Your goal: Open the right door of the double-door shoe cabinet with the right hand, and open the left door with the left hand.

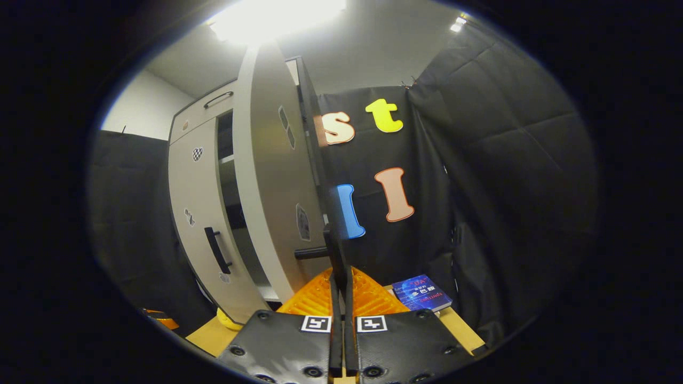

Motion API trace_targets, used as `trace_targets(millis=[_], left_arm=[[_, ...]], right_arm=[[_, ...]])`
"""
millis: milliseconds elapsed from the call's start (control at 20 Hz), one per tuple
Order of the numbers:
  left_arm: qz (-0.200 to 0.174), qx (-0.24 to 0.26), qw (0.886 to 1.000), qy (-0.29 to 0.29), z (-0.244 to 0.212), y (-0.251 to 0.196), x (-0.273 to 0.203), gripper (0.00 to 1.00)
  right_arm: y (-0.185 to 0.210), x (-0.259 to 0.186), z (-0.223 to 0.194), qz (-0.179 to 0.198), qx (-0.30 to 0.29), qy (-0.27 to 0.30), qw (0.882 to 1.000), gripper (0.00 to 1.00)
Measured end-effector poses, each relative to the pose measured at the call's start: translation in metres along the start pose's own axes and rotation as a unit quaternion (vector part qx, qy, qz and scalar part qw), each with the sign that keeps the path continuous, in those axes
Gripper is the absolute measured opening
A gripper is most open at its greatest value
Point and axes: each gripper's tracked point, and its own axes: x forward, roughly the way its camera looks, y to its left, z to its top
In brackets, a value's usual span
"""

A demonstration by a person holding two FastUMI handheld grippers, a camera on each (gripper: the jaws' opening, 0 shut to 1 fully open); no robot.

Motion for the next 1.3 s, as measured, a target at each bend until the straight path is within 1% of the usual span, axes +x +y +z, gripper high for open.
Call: trace_targets(millis=[50,100,150,200,250,300,350,400,450,500,600,650,700,800,850,900,950,1000,1100,1150,1200,1250,1300], left_arm=[[0.008,0.003,1.000,0.001,0.001,-0.004,0.001,0.96],[0.015,0.001,1.000,0.000,0.004,-0.009,0.000,0.96],[0.021,-0.006,1.000,0.001,0.006,-0.017,0.001,0.96],[0.025,-0.015,1.000,0.004,0.009,-0.023,-0.001,0.95],[0.029,-0.022,0.999,0.008,0.010,-0.028,-0.003,0.95],[0.035,-0.022,0.999,0.010,0.013,-0.031,-0.005,0.96],[0.046,-0.019,0.999,0.011,0.014,-0.031,-0.007,0.96],[0.060,-0.014,0.998,0.011,0.016,-0.028,-0.009,0.96],[0.076,-0.012,0.997,0.010,0.014,-0.024,-0.014,0.96],[0.089,-0.016,0.996,0.012,0.012,-0.022,-0.016,0.96],[0.097,-0.037,0.994,0.019,0.002,-0.027,-0.020,0.96],[0.097,-0.043,0.994,0.010,0.002,-0.026,-0.021,0.96],[0.098,-0.045,0.994,0.002,0.003,-0.020,-0.024,0.96],[0.088,-0.044,0.995,0.000,0.000,-0.005,-0.029,0.96],[0.084,-0.039,0.996,0.001,-0.001,0.006,-0.034,0.96],[0.078,-0.031,0.996,0.001,0.000,0.018,-0.038,0.96],[0.067,-0.017,0.998,-0.004,0.003,0.030,-0.043,0.96],[0.056,0.008,0.998,-0.020,0.011,0.044,-0.046,0.96],[0.059,0.071,0.995,-0.045,0.028,0.079,-0.044,0.96],[0.059,0.090,0.993,-0.057,0.039,0.088,-0.040,0.95],[0.053,0.096,0.991,-0.071,0.051,0.092,-0.036,0.96],[0.041,0.091,0.991,-0.087,0.063,0.088,-0.031,0.95],[0.026,0.080,0.991,-0.100,0.074,0.080,-0.024,0.96]], right_arm=[[0.003,0.000,-0.002,0.015,0.005,0.004,1.000,0.04],[0.001,0.002,-0.001,0.020,-0.001,0.001,1.000,0.04],[-0.002,0.002,-0.002,0.023,-0.008,-0.001,1.000,0.00],[-0.002,0.001,-0.001,0.025,-0.005,-0.003,1.000,0.04],[-0.001,0.000,-0.001,0.026,0.000,-0.006,1.000,0.00],[-0.001,0.000,-0.001,0.031,0.007,-0.009,0.999,0.04],[-0.001,0.000,-0.002,0.038,0.013,-0.010,0.999,0.03],[-0.003,0.002,-0.001,0.044,0.014,-0.015,0.999,0.00],[-0.002,0.002,-0.002,0.057,0.013,-0.015,0.998,0.00],[-0.001,0.001,-0.002,0.070,0.016,-0.010,0.997,0.04],[-0.003,0.001,-0.004,0.075,0.018,0.000,0.997,0.04],[-0.004,0.000,-0.003,0.067,0.010,0.000,0.998,0.04],[-0.005,-0.002,-0.003,0.054,0.002,-0.001,0.999,0.00],[-0.005,-0.012,-0.007,0.020,-0.005,0.000,1.000,0.00],[-0.004,-0.021,-0.009,0.004,-0.006,-0.001,1.000,0.04],[-0.001,-0.034,-0.010,0.000,-0.003,0.000,1.000,0.03],[0.004,-0.046,-0.013,-0.004,0.004,0.001,1.000,0.02],[0.004,-0.055,-0.014,-0.015,0.005,-0.001,1.000,0.02],[-0.009,-0.069,-0.016,-0.059,0.004,0.000,0.998,0.02],[-0.009,-0.076,-0.016,-0.074,0.011,0.004,0.997,0.02],[-0.005,-0.083,-0.012,-0.077,0.011,0.005,0.997,0.02],[-0.007,-0.089,-0.007,-0.086,-0.003,0.001,0.996,0.02],[-0.016,-0.092,-0.003,-0.105,-0.024,-0.006,0.994,0.05]])
